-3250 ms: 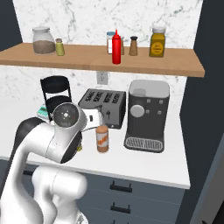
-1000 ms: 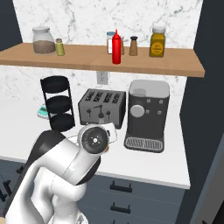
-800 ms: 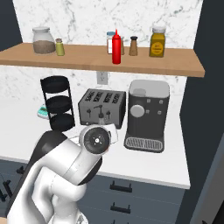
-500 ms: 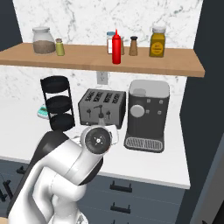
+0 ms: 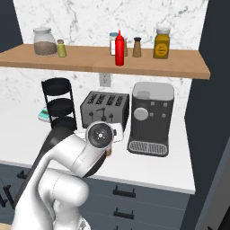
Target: Put the shaker and condiment bottle from the counter next to their counterparts in the cabinet.
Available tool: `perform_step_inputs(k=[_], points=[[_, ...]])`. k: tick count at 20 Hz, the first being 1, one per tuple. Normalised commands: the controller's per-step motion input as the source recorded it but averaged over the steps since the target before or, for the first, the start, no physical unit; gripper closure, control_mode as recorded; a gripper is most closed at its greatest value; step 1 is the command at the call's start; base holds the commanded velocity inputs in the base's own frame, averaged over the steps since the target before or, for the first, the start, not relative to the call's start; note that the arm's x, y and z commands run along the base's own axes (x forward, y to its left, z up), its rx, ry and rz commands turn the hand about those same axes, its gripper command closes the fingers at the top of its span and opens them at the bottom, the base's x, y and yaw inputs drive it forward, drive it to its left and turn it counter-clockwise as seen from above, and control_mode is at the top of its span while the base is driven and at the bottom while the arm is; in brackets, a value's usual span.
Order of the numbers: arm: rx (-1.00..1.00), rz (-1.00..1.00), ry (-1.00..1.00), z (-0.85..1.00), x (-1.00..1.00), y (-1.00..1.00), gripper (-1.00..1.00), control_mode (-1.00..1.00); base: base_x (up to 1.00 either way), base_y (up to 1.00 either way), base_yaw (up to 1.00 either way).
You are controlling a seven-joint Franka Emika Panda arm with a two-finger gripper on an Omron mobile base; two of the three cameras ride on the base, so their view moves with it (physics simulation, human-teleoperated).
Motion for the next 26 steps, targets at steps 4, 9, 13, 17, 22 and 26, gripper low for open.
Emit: perform_step_inputs(k=[4,9,13,17,22,26], points=[[0.00,-0.01,0.00,-0.28,0.49,0.00,-1.00,-1.00,0.00,0.00,0.00],[0.03,0.00,-0.01,-0.13,0.14,-0.01,-1.00,-1.00,0.00,0.00,0.00],[0.06,0.00,-0.01,-0.04,0.06,-0.11,-1.00,-1.00,0.00,0.00,0.00],[0.08,0.00,-0.02,-0.03,0.19,-0.24,-1.00,-1.00,0.00,0.00,0.00],[0.05,0.00,-0.01,0.00,0.16,-0.13,-1.00,-1.00,0.00,0.00,0.00],[0.00,0.00,0.00,-0.14,0.33,0.00,-1.00,-1.00,0.00,0.00,0.00]])
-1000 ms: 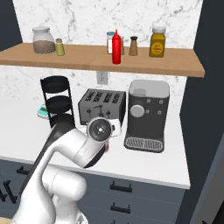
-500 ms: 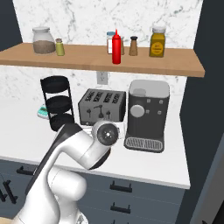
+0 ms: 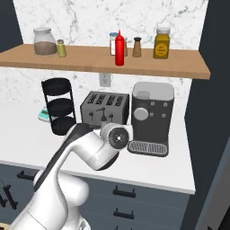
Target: Put the shaker and condiment bottle from the counter next to their counterparts in the cabinet.
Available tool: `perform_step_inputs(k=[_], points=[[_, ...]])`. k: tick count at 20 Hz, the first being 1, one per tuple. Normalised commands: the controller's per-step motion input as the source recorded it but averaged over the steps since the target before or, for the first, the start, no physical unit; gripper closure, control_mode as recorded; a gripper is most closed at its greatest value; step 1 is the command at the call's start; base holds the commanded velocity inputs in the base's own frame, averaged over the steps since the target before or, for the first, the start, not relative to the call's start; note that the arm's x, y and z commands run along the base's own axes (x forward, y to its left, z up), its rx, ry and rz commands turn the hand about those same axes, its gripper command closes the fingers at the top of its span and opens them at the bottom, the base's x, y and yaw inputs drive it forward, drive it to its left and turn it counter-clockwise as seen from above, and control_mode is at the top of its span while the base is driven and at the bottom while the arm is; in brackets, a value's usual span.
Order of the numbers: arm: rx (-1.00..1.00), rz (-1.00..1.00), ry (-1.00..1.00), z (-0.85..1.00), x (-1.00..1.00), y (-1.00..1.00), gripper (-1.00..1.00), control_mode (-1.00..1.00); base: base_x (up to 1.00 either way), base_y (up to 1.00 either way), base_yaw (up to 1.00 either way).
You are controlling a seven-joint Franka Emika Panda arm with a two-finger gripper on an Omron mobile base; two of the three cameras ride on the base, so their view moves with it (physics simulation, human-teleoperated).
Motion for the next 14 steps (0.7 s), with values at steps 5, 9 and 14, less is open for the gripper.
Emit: perform_step_inputs(k=[5,9,14], points=[[-0.01,0.00,0.00,-0.25,0.33,0.00,-1.00,-1.00,0.00,0.00,0.00],[-0.05,0.00,0.00,-0.31,0.26,0.02,-1.00,-1.00,0.00,0.00,0.00],[-0.08,0.00,0.00,-0.17,0.07,0.23,-1.00,-1.00,0.00,0.00,0.00]])
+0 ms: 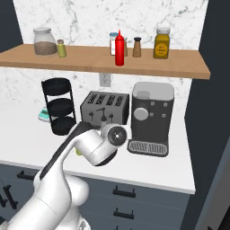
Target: Put the shaker and condiment bottle from the counter next to their counterparts in the cabinet.
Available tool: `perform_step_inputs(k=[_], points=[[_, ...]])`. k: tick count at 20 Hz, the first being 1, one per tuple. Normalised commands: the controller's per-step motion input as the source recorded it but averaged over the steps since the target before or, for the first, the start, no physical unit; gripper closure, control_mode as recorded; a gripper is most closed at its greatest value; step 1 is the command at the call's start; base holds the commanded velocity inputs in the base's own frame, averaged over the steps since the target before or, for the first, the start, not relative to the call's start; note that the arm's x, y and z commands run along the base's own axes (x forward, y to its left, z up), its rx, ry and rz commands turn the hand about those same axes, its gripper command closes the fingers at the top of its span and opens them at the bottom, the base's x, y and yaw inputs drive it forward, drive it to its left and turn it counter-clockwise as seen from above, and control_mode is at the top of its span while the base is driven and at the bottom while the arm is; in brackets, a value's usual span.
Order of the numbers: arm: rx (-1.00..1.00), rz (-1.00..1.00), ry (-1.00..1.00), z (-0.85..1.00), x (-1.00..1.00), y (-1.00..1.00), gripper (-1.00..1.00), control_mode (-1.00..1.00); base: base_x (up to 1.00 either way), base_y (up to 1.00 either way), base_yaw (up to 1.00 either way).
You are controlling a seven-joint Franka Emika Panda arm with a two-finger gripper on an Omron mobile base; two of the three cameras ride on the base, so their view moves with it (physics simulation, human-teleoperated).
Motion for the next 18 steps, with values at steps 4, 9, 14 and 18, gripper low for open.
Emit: perform_step_inputs(k=[4,9,14,18], points=[[-0.04,0.00,0.00,-0.01,0.00,0.16,-1.00,-1.00,0.00,0.00,0.00],[0.00,0.00,0.00,0.00,0.26,-0.15,-1.00,-1.00,0.00,0.00,0.00],[0.00,0.00,0.00,0.00,0.13,-0.08,-1.00,-1.00,0.00,0.00,0.00],[0.00,0.00,0.00,0.00,0.00,0.20,-1.00,-1.00,0.00,0.00,0.00]])
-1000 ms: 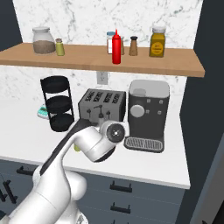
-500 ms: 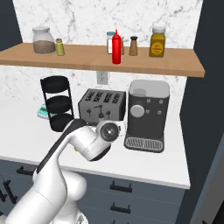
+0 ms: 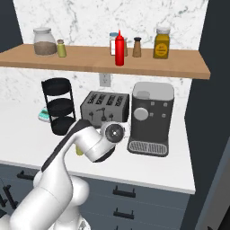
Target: Put the shaker and condiment bottle from the counter next to their counterparts in the cabinet.
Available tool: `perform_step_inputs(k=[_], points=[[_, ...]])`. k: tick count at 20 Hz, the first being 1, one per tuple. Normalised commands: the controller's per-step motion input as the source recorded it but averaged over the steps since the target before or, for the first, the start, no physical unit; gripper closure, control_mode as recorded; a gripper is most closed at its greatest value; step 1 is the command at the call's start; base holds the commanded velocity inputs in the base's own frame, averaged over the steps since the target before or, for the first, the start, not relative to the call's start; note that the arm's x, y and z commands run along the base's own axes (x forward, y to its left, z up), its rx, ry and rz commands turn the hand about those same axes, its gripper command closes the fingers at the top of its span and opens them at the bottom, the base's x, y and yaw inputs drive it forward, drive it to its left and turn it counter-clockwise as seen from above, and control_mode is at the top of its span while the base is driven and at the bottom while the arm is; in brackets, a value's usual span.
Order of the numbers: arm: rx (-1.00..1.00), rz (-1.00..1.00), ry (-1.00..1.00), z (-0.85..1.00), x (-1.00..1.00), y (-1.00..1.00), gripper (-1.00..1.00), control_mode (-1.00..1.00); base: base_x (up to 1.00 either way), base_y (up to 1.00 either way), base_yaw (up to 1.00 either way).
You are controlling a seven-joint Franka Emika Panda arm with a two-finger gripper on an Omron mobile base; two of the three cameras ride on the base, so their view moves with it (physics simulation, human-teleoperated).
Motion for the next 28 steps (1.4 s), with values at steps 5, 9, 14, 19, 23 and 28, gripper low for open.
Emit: perform_step_inputs(k=[5,9,14,19,23,28], points=[[0.00,0.00,0.00,0.00,0.16,0.04,-1.00,-1.00,0.00,0.00,0.00],[0.00,0.00,0.00,0.00,0.41,0.00,-1.00,-1.00,0.00,0.00,0.00],[0.00,0.00,0.00,0.00,0.07,0.13,-1.00,-1.00,0.00,0.00,0.00],[0.00,0.00,0.00,0.00,0.00,0.16,-1.00,-1.00,0.00,0.00,0.00],[0.00,0.00,0.00,0.00,0.06,0.00,-1.00,-1.00,0.00,0.00,0.00],[0.00,0.00,0.00,0.00,0.10,0.00,-1.00,-1.00,0.00,0.00,0.00]])
